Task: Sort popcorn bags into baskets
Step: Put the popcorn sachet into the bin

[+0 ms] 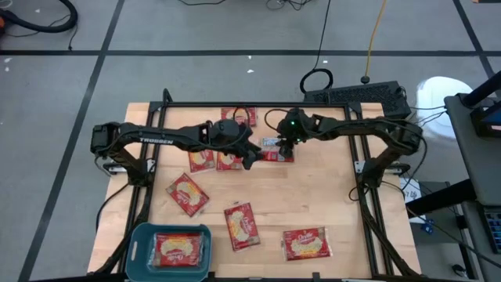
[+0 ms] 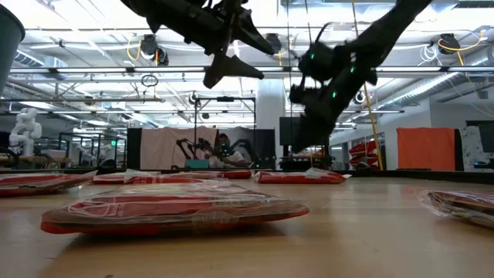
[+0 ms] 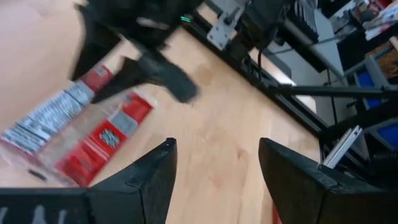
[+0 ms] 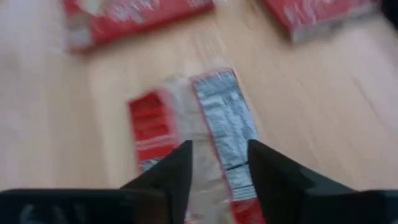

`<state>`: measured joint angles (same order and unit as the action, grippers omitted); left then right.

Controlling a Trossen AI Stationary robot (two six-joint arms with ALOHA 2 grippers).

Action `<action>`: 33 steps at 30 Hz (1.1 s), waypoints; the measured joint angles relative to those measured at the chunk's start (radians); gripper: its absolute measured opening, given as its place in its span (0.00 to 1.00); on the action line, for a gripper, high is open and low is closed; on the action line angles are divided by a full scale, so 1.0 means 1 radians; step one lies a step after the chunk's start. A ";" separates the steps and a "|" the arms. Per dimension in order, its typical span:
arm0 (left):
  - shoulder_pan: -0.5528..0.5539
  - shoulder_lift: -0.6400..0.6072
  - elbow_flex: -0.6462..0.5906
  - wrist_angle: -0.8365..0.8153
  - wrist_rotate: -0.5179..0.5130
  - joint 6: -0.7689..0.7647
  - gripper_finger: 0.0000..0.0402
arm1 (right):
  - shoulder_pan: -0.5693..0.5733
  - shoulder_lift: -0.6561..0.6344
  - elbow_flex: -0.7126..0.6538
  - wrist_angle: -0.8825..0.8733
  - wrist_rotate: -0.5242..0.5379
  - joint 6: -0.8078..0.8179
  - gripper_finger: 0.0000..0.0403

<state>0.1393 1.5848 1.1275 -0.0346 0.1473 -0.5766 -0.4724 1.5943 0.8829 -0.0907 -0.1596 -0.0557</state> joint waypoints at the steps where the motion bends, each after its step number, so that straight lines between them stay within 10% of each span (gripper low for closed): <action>1: -0.013 0.000 0.000 -0.004 -0.009 -0.007 0.56 | -0.011 0.020 0.000 0.008 -0.001 -0.004 0.43; 10: -0.093 0.000 0.000 -0.024 -0.088 -0.031 0.54 | -0.038 0.118 0.000 -0.016 -0.032 0.016 0.52; 23: -0.064 0.000 0.000 -0.052 -0.096 0.003 0.54 | 0.016 0.146 0.002 -0.039 -0.058 0.092 0.04; 33: -0.040 0.000 0.000 -0.132 -0.100 -0.026 0.54 | 0.023 0.029 -0.003 -0.067 -0.077 0.104 0.00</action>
<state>0.0995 1.5848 1.1275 -0.1662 0.0478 -0.6025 -0.4496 1.6231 0.8803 -0.1581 -0.2367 0.0483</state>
